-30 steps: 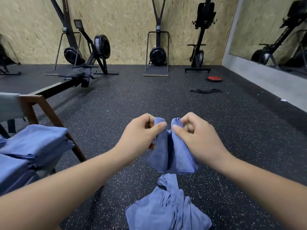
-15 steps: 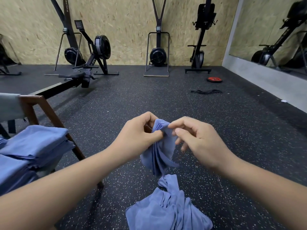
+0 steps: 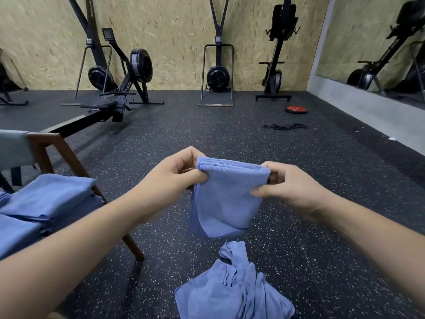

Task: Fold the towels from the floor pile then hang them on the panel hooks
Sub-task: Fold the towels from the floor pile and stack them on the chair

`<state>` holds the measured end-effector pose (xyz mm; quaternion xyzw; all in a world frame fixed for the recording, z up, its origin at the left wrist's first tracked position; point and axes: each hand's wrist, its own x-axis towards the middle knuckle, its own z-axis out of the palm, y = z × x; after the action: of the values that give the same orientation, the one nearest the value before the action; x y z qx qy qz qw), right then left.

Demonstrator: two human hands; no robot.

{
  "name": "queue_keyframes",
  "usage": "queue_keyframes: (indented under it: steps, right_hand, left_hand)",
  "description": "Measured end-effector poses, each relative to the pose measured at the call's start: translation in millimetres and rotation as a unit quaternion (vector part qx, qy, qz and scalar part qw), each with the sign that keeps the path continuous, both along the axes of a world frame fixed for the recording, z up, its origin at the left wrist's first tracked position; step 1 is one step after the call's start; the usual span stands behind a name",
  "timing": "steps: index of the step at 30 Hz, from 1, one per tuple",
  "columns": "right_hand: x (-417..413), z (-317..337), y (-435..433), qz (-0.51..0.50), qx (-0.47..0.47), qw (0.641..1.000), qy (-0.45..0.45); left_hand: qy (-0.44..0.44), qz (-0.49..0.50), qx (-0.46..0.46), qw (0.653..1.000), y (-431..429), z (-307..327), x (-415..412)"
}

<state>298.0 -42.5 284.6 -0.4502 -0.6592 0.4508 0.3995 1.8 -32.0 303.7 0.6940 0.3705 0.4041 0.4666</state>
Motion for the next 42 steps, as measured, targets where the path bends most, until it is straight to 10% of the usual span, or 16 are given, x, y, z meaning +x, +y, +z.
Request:
queue_keyframes:
  steps: [16,30,42]
  right_hand:
    - [-44,-6,-20,0.006,0.151,0.975,-0.162]
    - [-28,0,-18,0.015,0.144,0.985,-0.097]
    - [-58,3,-13,0.022,0.322,0.924,-0.203]
  left_hand:
    - [0.193,0.005,0.144,0.971,-9,-8,24]
    - [-0.027,0.056,0.038,0.997,17,12,-37]
    - [-0.025,0.053,0.048,0.997,-3,24,-69]
